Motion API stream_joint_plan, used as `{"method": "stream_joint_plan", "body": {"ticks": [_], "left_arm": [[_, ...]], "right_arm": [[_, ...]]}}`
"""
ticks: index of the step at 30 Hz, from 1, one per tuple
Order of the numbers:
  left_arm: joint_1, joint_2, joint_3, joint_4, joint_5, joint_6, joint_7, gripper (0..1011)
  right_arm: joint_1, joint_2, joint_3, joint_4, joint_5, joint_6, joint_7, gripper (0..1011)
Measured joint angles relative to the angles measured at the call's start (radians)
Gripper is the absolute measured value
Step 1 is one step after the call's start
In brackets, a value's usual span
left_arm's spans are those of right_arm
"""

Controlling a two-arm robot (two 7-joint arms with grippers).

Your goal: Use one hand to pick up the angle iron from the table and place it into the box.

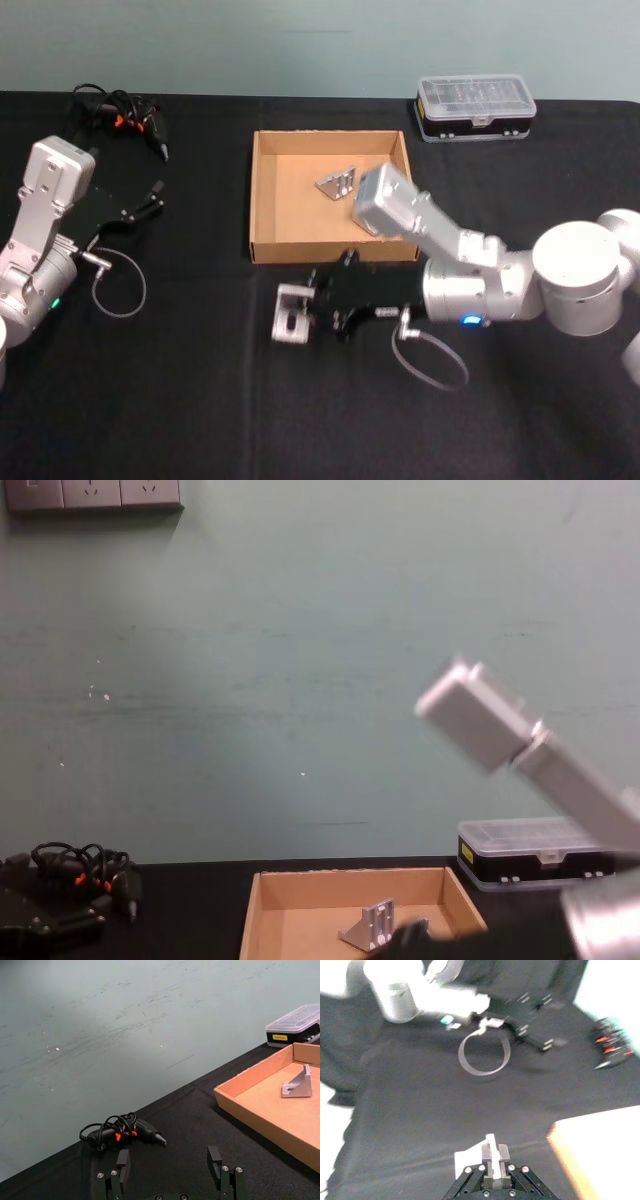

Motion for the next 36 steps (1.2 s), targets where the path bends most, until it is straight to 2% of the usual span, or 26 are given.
{"method": "stream_joint_plan", "body": {"ticks": [8,9,11,14,17,19,24,25,28,31,36], "left_arm": [[0.0,0.0,0.0,0.0,0.0,0.0,0.0,1011],[0.0,0.0,0.0,0.0,0.0,0.0,0.0,1011],[0.0,0.0,0.0,0.0,0.0,0.0,0.0,1011],[0.0,0.0,0.0,0.0,0.0,0.0,0.0,1011],[0.0,0.0,0.0,0.0,0.0,0.0,0.0,1011],[0.0,0.0,0.0,0.0,0.0,0.0,0.0,1011],[0.0,0.0,0.0,0.0,0.0,0.0,0.0,1011],[0.0,0.0,0.0,0.0,0.0,0.0,0.0,1011],[0.0,0.0,0.0,0.0,0.0,0.0,0.0,1011],[0.0,0.0,0.0,0.0,0.0,0.0,0.0,1011],[0.0,0.0,0.0,0.0,0.0,0.0,0.0,1011]], "right_arm": [[-0.04,0.024,0.107,-0.08,0.011,-0.002,-0.134,86],[-0.046,0.02,0.127,-0.083,0.005,-0.004,-0.167,86],[-0.049,0.011,0.144,-0.081,-0.003,-0.007,-0.198,86],[-0.042,-0.023,0.166,-0.045,-0.036,-0.015,-0.258,86],[-0.028,-0.048,0.168,-0.008,-0.054,-0.017,-0.277,86],[-0.008,-0.079,0.164,0.038,-0.073,-0.018,-0.288,86],[0.036,-0.147,0.137,0.144,-0.119,-0.013,-0.294,86],[0.036,-0.147,0.137,0.144,-0.119,-0.013,-0.294,86],[0.06,-0.185,0.115,0.202,-0.151,-0.007,-0.295,86],[0.072,-0.207,0.102,0.233,-0.174,-0.002,-0.295,86],[0.082,-0.234,0.092,0.27,-0.2,0.002,-0.294,86]]}}
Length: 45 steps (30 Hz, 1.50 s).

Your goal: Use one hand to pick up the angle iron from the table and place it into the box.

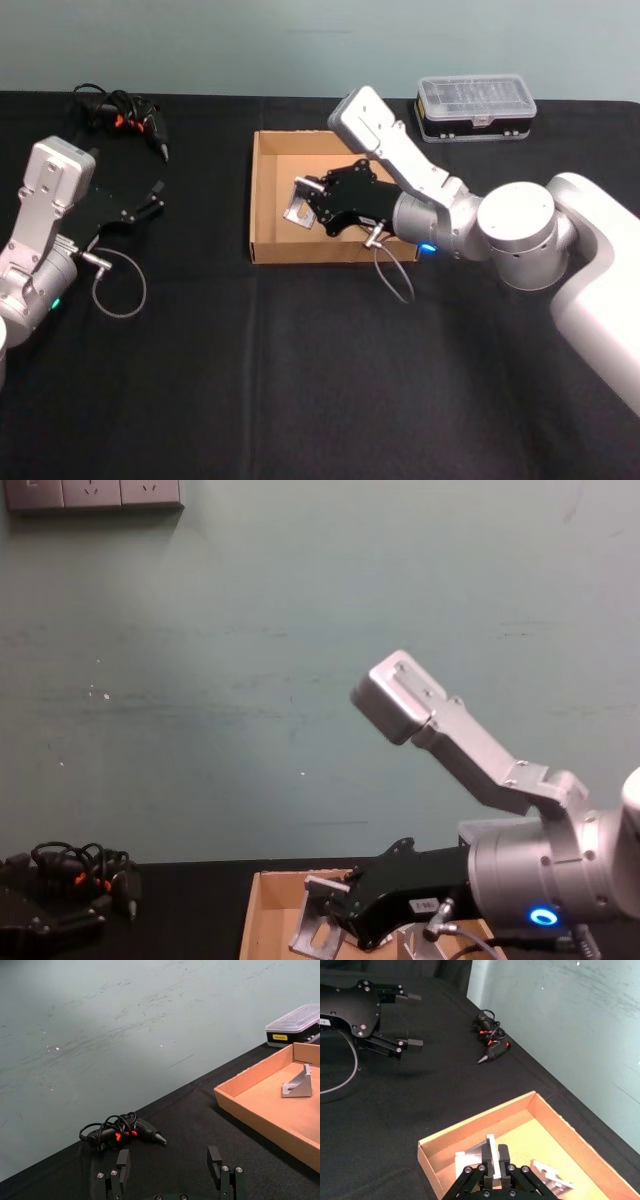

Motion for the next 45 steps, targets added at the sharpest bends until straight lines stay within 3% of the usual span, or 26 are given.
{"method": "stream_joint_plan", "body": {"ticks": [13,34,38,45], "left_arm": [[0.0,0.0,0.0,0.0,0.0,0.0,0.0,1011],[0.0,0.0,0.0,0.0,0.0,0.0,0.0,1011],[0.0,0.0,0.0,0.0,0.0,0.0,0.0,1011],[0.0,0.0,0.0,0.0,0.0,0.0,0.0,1011]], "right_arm": [[0.002,-0.043,0.007,0.065,-0.047,-0.001,-0.005,86],[-0.016,-0.069,0.046,0.07,-0.102,0.028,-0.016,91],[-0.019,-0.072,0.053,0.07,-0.11,0.029,-0.016,169],[-0.027,-0.081,0.072,0.071,-0.125,0.031,-0.018,399]]}}
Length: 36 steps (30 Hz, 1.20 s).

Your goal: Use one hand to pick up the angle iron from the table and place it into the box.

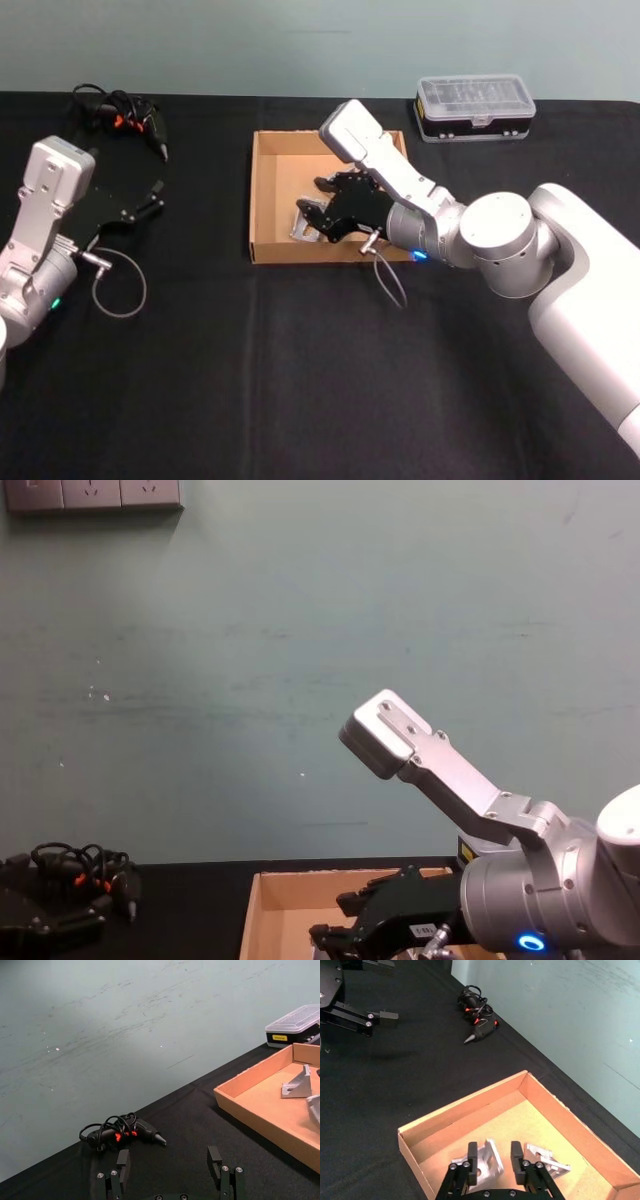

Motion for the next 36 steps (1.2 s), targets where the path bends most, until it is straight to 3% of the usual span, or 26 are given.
{"method": "stream_joint_plan", "body": {"ticks": [3,12,21,28,36], "left_arm": [[0.0,0.0,0.0,0.0,0.0,0.0,0.0,1011],[0.0,0.0,0.0,0.0,0.0,0.0,0.0,1011],[0.0,0.0,0.0,0.0,0.0,0.0,0.0,1011],[0.0,0.0,0.0,0.0,0.0,0.0,0.0,1011],[0.0,0.0,0.0,0.0,0.0,0.0,0.0,1012]], "right_arm": [[-0.005,-0.004,0.007,0.0,-0.005,0.0,0.0,461],[-0.026,-0.008,0.032,-0.02,-0.007,-0.01,0.004,776],[-0.08,0.009,0.073,-0.109,0.012,-0.03,0.003,1002],[-0.132,0.035,0.119,-0.204,0.038,-0.052,-0.022,1003],[-0.201,0.082,0.201,-0.297,0.069,-0.076,-0.066,1003]]}}
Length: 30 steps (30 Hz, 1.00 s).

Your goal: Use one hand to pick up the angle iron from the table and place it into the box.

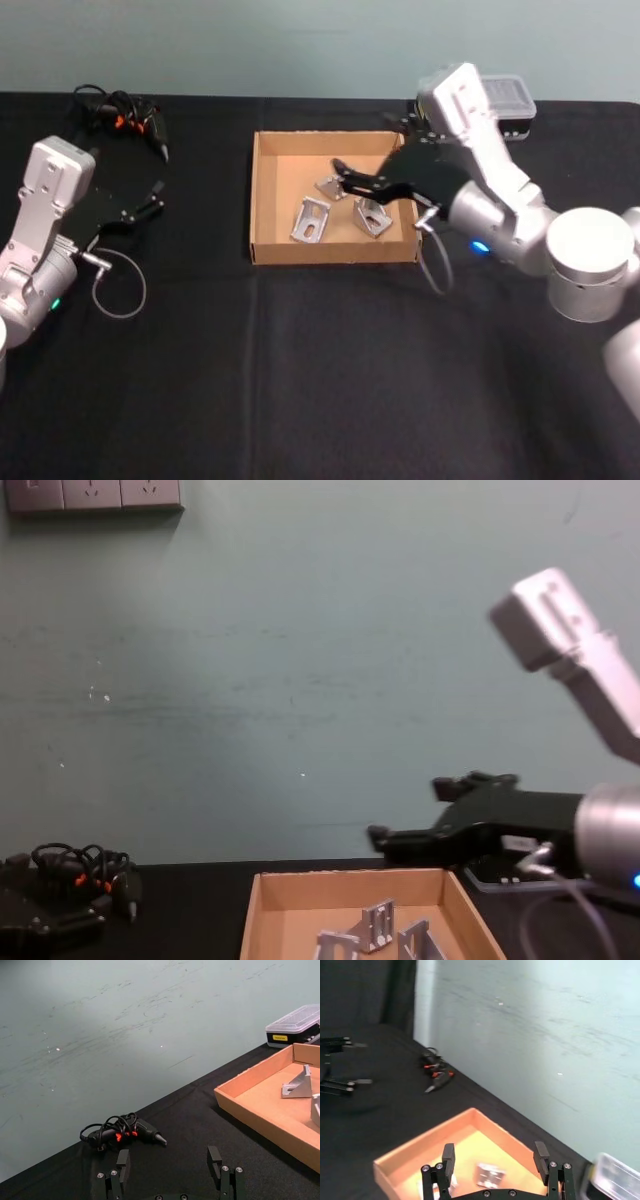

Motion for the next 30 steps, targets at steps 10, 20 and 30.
{"method": "stream_joint_plan", "body": {"ticks": [10,20,30], "left_arm": [[0.0,0.0,0.0,0.0,0.0,0.0,0.0,1011],[0.0,0.0,0.0,0.0,0.0,0.0,0.0,1011],[0.0,0.0,0.0,0.0,0.0,0.0,0.0,1011]], "right_arm": [[-0.063,0.038,0.098,-0.019,0.015,-0.037,-0.06,1003],[-0.091,0.037,0.155,0.023,0.002,-0.066,-0.099,1003],[-0.11,0.024,0.183,0.052,-0.012,-0.076,-0.112,1003]]}}
